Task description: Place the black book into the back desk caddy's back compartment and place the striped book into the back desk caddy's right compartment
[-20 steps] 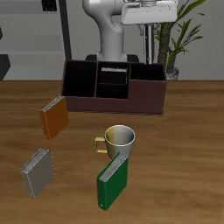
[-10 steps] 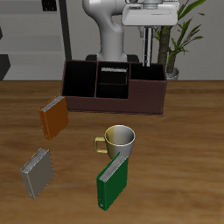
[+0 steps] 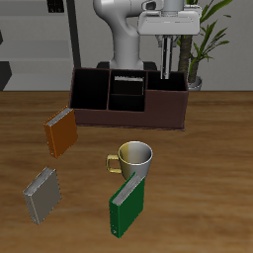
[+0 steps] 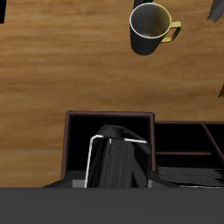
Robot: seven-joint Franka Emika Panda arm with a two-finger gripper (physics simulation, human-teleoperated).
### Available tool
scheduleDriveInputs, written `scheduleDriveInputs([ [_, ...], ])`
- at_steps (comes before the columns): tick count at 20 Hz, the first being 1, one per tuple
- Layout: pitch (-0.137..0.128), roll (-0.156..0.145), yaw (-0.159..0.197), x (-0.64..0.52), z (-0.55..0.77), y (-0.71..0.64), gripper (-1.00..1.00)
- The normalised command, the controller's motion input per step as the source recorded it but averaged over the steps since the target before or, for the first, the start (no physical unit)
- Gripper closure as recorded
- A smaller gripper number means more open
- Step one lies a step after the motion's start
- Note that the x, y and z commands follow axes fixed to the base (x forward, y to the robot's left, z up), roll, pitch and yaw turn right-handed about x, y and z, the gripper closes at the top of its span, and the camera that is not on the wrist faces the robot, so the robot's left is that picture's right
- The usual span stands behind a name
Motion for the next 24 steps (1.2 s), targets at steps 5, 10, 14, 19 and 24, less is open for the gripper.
scheduleDriveInputs([
  [5,0.012,0.016,-0.01,-0.09,-0.06,0.0,1.0],
  [10,0.029,0.014,-0.003,-0.03,-0.19,0.01,1.0],
  [14,0.025,-0.001,0.01,0.09,-0.15,-0.09,1.0],
  [19,0.038,-0.022,0.011,0.06,-0.21,-0.09,1.0],
  [24,0.028,-0.013,0.008,0.04,-0.23,-0.1,1.0],
])
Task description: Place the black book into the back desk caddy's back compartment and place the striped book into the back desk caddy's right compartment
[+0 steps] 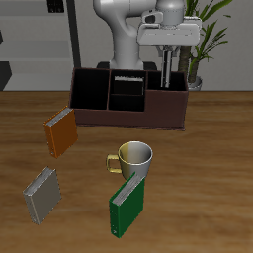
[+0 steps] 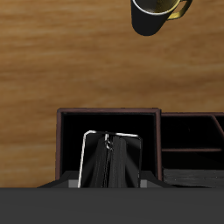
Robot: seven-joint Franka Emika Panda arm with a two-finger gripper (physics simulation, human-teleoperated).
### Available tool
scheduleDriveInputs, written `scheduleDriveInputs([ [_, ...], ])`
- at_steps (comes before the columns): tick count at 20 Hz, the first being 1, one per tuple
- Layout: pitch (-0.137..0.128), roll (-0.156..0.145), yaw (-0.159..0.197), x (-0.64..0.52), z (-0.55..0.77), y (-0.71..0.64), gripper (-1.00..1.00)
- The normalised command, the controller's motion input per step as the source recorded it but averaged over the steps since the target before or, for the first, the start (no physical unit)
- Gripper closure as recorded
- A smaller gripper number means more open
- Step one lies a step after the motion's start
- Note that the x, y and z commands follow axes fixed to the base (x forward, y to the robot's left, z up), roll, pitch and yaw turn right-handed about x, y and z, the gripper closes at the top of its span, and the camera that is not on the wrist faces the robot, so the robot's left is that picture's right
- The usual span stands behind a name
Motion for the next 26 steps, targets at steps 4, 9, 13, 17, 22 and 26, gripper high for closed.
scheduleDriveInputs([
  [4,-0.012,-0.021,0.024,0.03,-0.19,-0.08,1.0],
  [9,-0.12,0.026,0.046,-0.13,0.19,0.1,1.0],
  [13,-0.117,0.007,0.047,-0.07,0.11,0.0,1.0],
  [17,-0.066,-0.029,0.036,0.03,-0.06,-0.08,1.0],
  [22,-0.074,-0.029,0.039,0.02,-0.01,-0.09,1.0],
  [26,-0.06,-0.016,0.024,-0.08,-0.03,-0.03,1.0],
])
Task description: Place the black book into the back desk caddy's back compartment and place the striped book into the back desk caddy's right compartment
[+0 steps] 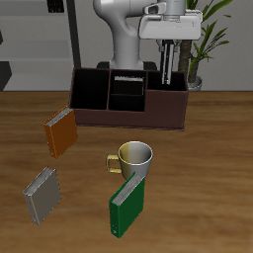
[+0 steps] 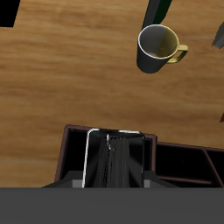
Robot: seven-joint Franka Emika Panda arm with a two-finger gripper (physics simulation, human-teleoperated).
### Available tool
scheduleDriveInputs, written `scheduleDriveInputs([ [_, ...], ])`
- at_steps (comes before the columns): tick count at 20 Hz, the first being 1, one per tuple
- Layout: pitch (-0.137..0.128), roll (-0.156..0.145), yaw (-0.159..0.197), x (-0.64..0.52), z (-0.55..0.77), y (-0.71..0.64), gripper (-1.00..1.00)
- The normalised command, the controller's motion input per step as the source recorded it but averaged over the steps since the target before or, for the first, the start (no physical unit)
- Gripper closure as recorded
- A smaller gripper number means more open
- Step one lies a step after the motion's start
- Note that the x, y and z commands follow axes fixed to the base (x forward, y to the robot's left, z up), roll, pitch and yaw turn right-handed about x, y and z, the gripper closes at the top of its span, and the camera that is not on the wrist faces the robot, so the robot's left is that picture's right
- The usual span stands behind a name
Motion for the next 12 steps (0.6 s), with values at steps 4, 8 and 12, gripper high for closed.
scheduleDriveInputs([
  [4,0.008,0.003,0.021,0.03,-0.1,-0.06,1.0],
  [8,0.061,-0.012,-0.008,0.08,-0.2,-0.07,1.0],
  [12,0.142,-0.002,-0.023,0.09,-0.28,-0.08,1.0],
])
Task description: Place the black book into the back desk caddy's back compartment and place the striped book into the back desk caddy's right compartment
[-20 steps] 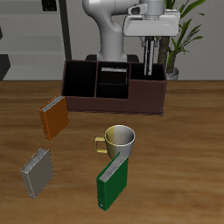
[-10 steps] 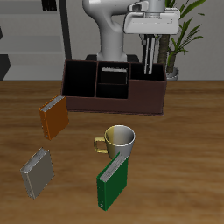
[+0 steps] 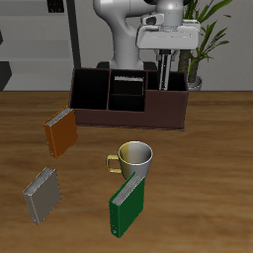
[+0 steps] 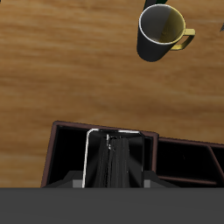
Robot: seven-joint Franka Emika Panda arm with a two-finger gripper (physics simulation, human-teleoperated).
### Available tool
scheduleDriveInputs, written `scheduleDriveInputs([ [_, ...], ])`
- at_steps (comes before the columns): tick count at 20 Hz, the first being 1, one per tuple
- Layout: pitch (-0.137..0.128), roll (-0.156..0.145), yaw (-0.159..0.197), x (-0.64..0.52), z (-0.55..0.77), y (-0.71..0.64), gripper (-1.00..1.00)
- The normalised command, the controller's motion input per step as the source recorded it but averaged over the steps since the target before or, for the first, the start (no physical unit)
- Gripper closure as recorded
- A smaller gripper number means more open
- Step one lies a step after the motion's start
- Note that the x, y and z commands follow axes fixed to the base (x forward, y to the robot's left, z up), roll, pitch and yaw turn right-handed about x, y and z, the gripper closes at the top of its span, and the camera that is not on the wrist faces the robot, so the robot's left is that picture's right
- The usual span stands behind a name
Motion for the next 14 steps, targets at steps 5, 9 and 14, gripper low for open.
scheduleDriveInputs([
  [5,0.128,0.064,-0.062,0.02,-0.14,-0.01,-1.0],
  [9,0.038,0.031,-0.019,-0.04,0.0,0.04,-1.0],
  [14,-0.007,0.014,0.004,-0.01,0.07,0.02,-1.0],
])
